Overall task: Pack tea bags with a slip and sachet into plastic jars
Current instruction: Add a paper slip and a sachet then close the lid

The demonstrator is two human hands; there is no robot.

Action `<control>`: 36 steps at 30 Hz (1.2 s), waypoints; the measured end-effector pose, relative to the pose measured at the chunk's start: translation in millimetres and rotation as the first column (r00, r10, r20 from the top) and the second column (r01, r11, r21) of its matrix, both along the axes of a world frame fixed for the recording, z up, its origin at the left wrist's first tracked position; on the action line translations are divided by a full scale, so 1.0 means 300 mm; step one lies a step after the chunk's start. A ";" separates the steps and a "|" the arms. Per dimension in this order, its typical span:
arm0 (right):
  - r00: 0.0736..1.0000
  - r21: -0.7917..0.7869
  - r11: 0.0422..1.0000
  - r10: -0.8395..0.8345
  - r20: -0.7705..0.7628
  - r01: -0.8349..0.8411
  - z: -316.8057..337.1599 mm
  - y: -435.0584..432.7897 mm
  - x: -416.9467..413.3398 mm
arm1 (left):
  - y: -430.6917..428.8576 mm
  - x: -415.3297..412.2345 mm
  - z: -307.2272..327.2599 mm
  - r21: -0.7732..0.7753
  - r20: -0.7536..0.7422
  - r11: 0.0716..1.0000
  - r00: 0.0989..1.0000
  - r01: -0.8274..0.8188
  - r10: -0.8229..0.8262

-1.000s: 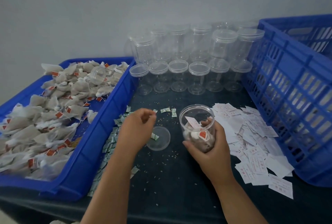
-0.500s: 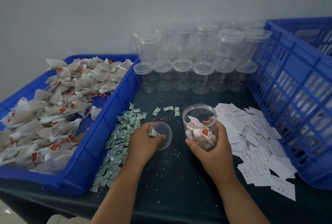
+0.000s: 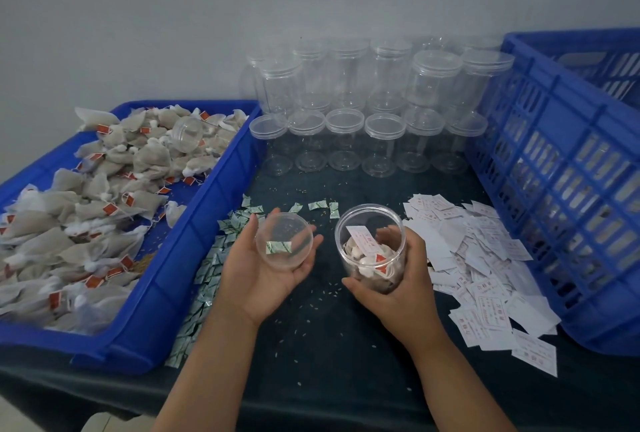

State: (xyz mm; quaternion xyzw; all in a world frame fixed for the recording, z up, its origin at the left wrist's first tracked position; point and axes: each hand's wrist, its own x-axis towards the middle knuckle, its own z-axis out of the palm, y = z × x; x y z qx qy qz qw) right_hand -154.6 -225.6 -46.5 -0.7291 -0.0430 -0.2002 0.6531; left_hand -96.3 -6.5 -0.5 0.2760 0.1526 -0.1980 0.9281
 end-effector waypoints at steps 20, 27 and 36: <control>0.998 -0.104 0.993 0.059 -0.007 -0.059 -0.004 -0.005 0.009 | -0.155 -0.057 0.207 0.882 0.282 -0.016 0.555 -0.471 -0.783; 0.998 -0.108 0.992 0.069 0.001 -0.069 0.012 0.001 0.001 | -0.235 -0.048 0.244 0.841 0.138 -0.182 0.528 -0.509 -0.838; 0.974 -0.021 0.974 0.225 -0.030 -0.226 0.008 -0.020 -0.028 | -0.190 -0.064 0.277 0.888 0.357 0.238 0.263 -0.394 -0.896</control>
